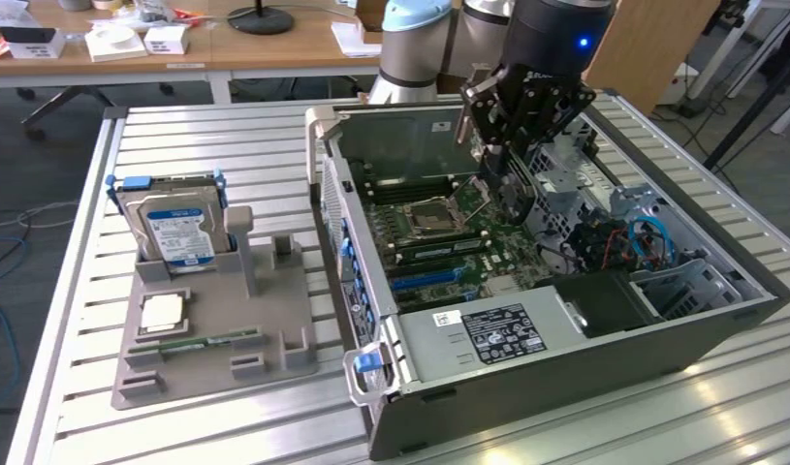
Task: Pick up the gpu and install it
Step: 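Pick up the gpu and move the gpu toward the slot, then insert the gpu into the slot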
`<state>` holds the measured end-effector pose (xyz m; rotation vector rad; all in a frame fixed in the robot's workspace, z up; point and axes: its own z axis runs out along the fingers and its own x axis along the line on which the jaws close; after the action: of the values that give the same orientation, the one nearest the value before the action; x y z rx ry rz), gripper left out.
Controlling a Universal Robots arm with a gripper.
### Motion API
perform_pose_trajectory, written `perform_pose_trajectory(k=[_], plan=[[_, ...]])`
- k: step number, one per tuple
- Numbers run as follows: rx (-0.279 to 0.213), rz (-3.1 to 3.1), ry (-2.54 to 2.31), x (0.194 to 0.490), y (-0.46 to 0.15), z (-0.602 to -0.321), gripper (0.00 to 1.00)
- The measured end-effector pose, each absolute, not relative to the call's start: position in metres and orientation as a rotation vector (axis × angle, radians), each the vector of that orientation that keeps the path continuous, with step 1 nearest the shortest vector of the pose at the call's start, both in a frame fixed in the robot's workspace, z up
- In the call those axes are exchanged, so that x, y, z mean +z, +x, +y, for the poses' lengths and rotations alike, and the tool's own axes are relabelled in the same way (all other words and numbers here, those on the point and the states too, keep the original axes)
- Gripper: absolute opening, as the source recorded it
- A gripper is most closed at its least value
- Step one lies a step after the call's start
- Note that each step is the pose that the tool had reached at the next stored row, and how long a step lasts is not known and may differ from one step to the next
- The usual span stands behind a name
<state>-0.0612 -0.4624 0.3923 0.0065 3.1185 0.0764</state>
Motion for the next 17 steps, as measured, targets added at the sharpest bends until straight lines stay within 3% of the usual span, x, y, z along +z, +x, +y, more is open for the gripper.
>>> perform_pose_trajectory(k=[17], plan=[[0.077,3.119,0.001,0.3922,-0.0612,-0.4624,0.26]])
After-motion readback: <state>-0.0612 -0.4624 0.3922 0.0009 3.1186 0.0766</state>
